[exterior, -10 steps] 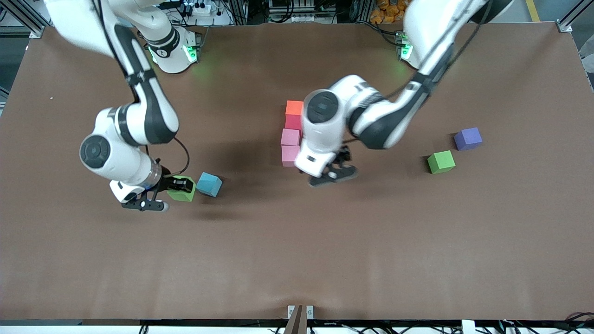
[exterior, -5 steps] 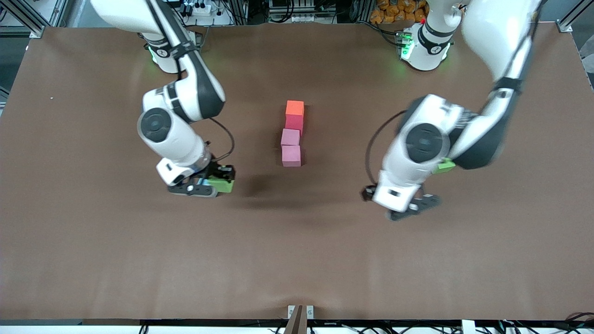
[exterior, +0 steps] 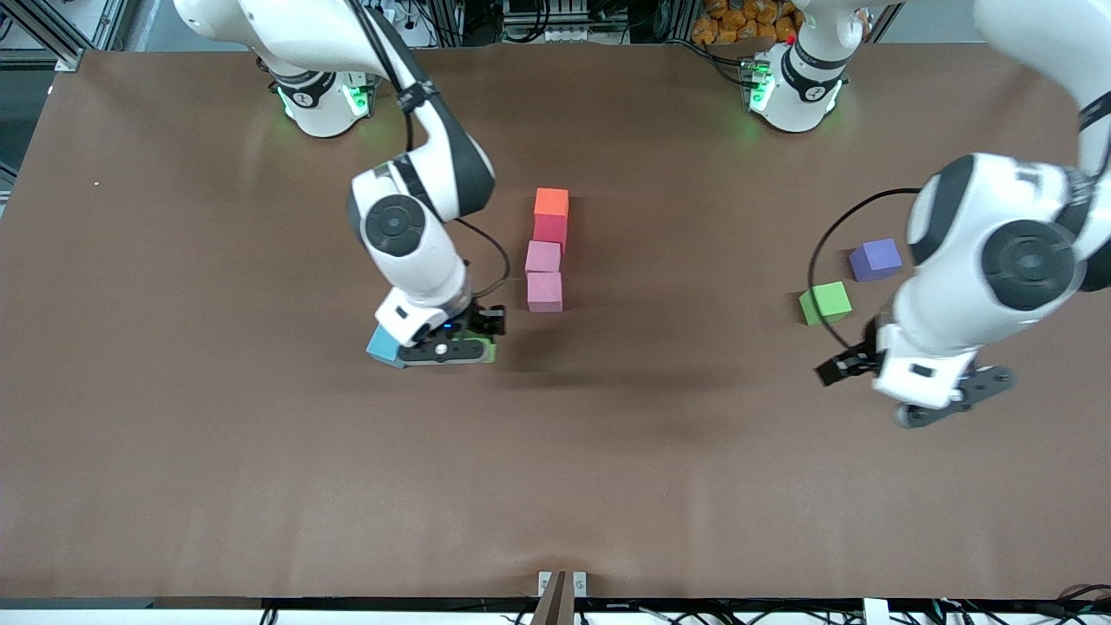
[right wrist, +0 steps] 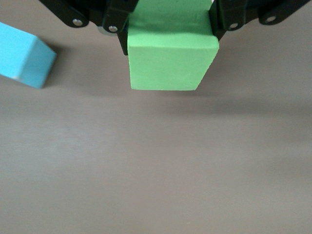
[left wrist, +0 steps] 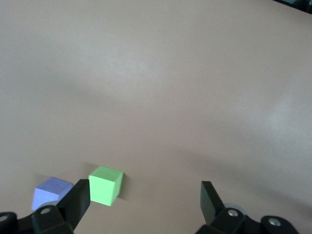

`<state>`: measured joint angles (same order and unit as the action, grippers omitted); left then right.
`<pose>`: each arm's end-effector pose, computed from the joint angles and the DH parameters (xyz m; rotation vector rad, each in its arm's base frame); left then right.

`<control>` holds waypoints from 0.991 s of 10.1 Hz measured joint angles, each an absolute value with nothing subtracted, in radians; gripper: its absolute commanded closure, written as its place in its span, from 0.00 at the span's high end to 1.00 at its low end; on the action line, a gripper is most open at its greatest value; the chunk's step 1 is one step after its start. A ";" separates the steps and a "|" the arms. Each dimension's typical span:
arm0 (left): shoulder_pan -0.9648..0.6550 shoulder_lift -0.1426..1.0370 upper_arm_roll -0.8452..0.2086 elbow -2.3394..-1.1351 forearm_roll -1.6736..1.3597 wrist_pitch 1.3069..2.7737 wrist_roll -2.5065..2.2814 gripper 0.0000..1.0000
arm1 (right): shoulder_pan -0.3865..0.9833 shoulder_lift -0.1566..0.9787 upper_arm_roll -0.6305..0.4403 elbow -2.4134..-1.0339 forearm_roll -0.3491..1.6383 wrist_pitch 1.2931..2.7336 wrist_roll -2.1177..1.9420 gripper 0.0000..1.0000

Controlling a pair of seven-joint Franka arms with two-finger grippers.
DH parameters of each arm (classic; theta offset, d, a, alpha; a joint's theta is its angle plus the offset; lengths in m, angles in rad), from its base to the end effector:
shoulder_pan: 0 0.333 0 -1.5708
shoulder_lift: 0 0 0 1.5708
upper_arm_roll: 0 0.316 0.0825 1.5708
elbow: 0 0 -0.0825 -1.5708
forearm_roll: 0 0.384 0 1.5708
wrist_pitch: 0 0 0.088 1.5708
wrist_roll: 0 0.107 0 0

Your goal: Arrange blocks into number 1

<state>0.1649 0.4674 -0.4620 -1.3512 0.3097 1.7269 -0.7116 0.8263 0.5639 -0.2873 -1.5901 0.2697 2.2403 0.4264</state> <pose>0.6743 -0.1152 0.4742 -2.9712 -0.5995 -0.0154 0.5830 0.3917 0.3273 -3.0241 -0.0113 -0.1033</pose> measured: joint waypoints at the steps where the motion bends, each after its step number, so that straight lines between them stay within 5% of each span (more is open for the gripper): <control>1: 0.186 0.465 -0.462 -1.352 0.299 1.719 -0.688 1.00 | 0.838 0.599 -0.288 -1.553 0.302 2.241 0.426 0.61; 10: 0.206 0.466 -0.462 -1.378 0.238 1.714 -0.683 1.00 | 0.903 0.776 -0.288 -1.470 0.415 2.303 0.427 0.60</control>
<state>0.2059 0.4660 -0.4617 -1.3784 0.2382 1.7141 -0.6834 0.9034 0.7755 -0.2876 -1.4695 0.4154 2.3032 0.4274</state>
